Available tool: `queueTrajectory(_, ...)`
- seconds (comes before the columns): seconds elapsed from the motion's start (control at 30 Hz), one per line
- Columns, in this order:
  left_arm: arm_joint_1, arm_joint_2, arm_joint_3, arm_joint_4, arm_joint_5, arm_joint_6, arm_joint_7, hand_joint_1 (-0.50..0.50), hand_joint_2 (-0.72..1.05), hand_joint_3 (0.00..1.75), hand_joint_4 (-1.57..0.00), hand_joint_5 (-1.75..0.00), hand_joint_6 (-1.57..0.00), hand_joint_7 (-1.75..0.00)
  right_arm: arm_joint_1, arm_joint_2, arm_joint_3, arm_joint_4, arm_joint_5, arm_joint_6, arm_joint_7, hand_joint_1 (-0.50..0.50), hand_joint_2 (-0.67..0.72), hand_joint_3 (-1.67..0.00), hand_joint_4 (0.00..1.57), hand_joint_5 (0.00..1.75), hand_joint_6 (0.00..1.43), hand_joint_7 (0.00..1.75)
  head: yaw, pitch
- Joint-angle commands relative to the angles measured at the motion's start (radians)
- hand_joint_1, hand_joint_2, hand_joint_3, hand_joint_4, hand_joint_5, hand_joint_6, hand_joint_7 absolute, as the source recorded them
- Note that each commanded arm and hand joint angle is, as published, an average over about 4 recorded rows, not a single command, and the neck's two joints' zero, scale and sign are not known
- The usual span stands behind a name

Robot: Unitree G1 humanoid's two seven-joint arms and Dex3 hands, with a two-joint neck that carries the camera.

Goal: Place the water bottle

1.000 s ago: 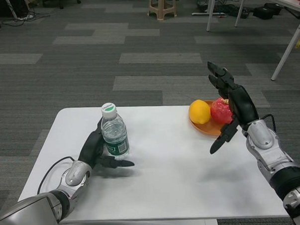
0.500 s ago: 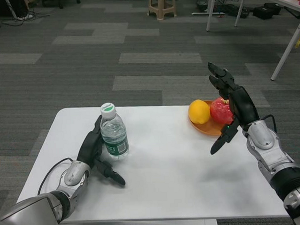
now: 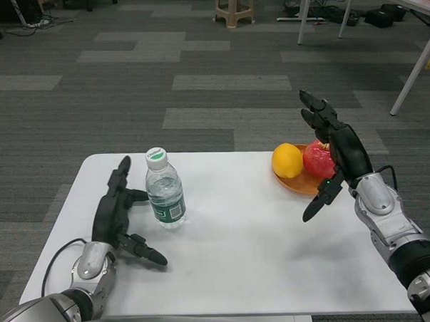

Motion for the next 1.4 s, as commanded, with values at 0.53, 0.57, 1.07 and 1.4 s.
queueTrajectory(0.53,0.031,0.051,0.274,-0.312,0.025,-0.041,0.003,-0.50,-0.28,0.07,0.00,-1.51,0.00,-0.07,-0.045,-0.018,0.001,0.021,0.014,-0.004,-0.007,-0.50,0.53,-0.16,0.00,0.00,0.00,0.07,-0.011,-0.006)
queueTrajectory(0.57,0.028,0.053,0.275,-0.330,0.029,-0.041,0.003,-0.50,-0.28,0.07,0.00,-1.41,0.00,-0.07,-0.045,-0.018,0.000,0.022,0.014,-0.004,-0.007,-0.50,0.53,-0.16,0.00,0.00,0.00,0.07,-0.014,-0.006)
queueTrajectory(1.07,-0.052,0.028,0.231,-0.407,0.051,-0.037,0.002,-0.50,-0.44,0.09,0.00,-0.62,0.00,-0.07,-0.055,-0.029,-0.016,0.038,0.031,-0.006,-0.008,-0.50,0.53,-0.12,0.00,0.00,0.00,0.07,-0.042,0.008)
queueTrajectory(1.4,-0.075,0.001,0.225,-0.424,0.084,-0.010,0.004,-0.50,-0.37,0.07,0.00,-0.62,0.00,-0.07,-0.055,-0.059,-0.010,0.033,0.042,-0.008,-0.010,-0.50,0.57,-0.10,0.00,0.00,0.00,0.07,-0.053,0.024)
